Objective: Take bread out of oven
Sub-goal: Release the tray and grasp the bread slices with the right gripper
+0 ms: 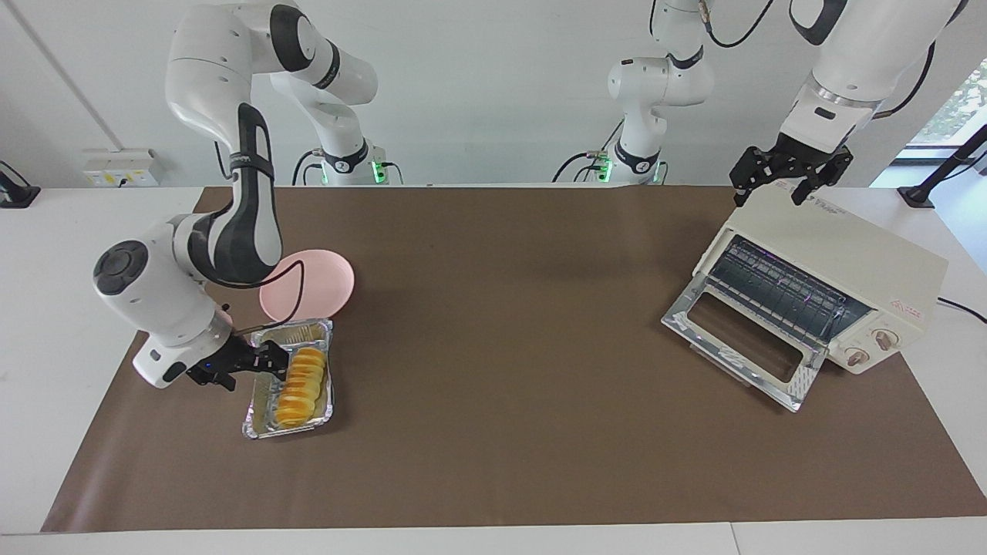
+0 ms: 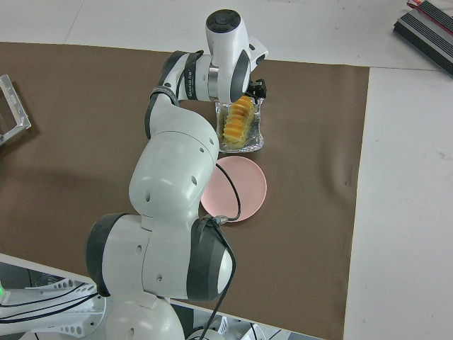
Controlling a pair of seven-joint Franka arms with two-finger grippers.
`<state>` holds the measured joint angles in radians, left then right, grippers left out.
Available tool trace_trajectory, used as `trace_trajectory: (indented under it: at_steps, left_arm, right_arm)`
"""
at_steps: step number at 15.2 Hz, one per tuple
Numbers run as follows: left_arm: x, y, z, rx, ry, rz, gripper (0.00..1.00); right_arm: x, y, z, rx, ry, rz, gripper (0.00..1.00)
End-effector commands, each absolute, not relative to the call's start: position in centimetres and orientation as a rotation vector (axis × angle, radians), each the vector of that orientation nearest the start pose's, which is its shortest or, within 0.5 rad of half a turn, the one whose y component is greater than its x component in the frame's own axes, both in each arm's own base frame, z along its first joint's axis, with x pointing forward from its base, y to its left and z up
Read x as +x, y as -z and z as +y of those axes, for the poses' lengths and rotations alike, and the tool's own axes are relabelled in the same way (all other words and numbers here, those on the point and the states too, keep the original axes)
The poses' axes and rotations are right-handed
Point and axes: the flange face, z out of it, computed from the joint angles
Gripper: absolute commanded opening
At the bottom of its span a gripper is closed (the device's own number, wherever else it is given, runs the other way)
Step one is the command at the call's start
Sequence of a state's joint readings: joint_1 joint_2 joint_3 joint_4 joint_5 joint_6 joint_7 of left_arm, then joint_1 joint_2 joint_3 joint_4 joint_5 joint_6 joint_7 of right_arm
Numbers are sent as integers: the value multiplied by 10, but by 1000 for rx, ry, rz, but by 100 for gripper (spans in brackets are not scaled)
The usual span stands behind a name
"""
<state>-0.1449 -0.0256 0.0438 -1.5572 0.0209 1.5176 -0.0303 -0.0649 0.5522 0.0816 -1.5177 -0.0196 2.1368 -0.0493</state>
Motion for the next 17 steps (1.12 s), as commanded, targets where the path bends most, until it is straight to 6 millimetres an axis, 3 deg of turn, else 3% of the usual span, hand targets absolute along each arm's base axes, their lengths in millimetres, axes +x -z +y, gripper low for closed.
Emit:
trace_trajectory:
  at_steps: [1, 6, 7, 8, 10, 12, 13, 17]
  left_arm:
    - [528, -641, -51, -3131, -30, 93, 100]
    - [528, -641, -51, -3131, -30, 93, 100]
    - [528, -641, -51, -3131, -30, 93, 100]
    - [528, -641, -51, -3131, -30, 93, 100]
    - [528, -641, -51, -3131, -30, 93, 100]
    - [528, -641, -51, -3131, -30, 93, 100]
    - [528, -641, -50, -3131, -30, 91, 100]
    - [528, -641, -50, -3131, -30, 91, 100]
  right_arm:
    - [696, -320, -6, -3125, 112, -70, 99]
    - [690, -316, -4, -3121, 76, -68, 100]
    - [689, -315, -4, -3121, 68, -66, 95]
    - [689, -315, -4, -3120, 59, -62, 81]
    - [691, -320, -4, -3120, 66, -57, 38]
    - [692, -321, 8, -3124, 70, -87, 8]
    - [693, -324, 11, -3123, 68, -92, 4]
    - [699, -352, 13, -3127, 17, -88, 3]
